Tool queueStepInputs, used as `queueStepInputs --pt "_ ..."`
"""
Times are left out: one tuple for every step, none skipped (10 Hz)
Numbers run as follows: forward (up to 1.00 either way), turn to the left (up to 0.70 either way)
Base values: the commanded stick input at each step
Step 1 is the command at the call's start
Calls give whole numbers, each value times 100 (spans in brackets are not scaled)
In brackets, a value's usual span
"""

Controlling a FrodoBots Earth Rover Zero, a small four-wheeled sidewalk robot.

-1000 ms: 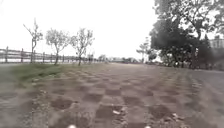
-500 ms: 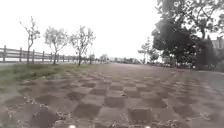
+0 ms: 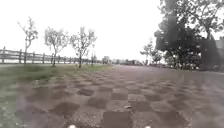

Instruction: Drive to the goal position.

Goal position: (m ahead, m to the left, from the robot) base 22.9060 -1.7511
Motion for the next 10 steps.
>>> queueStepInputs --pt "85 0" --pt "85 0" --pt "85 0" --pt "85 0" --pt "85 0" --pt "85 0" --pt "85 0" --pt "85 0" --pt "85 -7" --pt "85 -18"
